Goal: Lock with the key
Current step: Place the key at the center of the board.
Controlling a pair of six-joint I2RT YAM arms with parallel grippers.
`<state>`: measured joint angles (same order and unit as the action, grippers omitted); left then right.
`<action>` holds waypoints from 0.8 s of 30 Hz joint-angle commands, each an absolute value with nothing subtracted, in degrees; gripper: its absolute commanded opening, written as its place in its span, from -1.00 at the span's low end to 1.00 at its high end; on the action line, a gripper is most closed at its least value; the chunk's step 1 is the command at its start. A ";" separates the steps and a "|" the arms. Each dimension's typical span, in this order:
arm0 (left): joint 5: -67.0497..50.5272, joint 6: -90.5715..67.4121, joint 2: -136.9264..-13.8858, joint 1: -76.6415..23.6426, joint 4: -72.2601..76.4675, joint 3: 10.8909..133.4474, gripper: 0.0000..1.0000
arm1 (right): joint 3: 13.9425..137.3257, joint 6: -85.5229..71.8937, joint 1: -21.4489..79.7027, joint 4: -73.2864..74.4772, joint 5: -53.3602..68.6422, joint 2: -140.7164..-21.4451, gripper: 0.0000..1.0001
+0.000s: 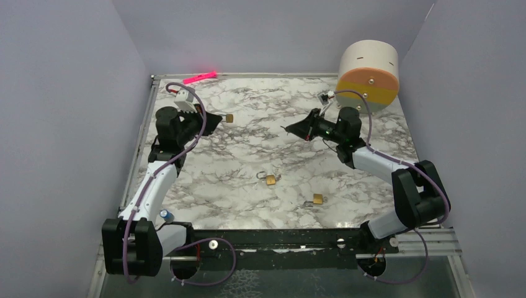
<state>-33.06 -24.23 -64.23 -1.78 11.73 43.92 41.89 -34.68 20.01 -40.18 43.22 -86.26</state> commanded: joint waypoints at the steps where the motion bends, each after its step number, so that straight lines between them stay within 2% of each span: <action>1: -10.87 -22.05 -66.38 -9.15 0.83 45.42 -1.00 | 46.36 -28.50 19.72 -25.53 27.58 -87.24 -0.99; 5: 2.04 -26.04 -68.55 -15.83 0.62 43.29 -1.00 | 47.45 -26.98 19.78 -19.73 20.37 -88.43 -0.99; 7: 4.14 -27.32 -69.15 -16.91 4.43 40.67 -1.00 | 47.98 -26.38 19.78 -18.50 19.55 -89.73 -0.99; 13: 2.42 -30.03 -72.57 -17.04 18.15 34.53 -1.00 | 49.04 -26.27 19.79 -18.55 23.69 -97.04 -0.99; 19: 0.05 -30.44 -78.52 -17.05 22.56 35.38 -1.00 | 51.01 -27.55 19.78 -19.38 27.92 -103.62 -0.99; 24: -6.42 -30.48 -83.50 -17.05 24.70 36.96 -1.00 | 51.45 -27.29 19.93 -19.48 27.86 -105.42 -0.99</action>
<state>-1.08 -29.80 -80.29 -16.97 18.63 34.57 50.13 -27.86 19.94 -19.68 26.65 -103.66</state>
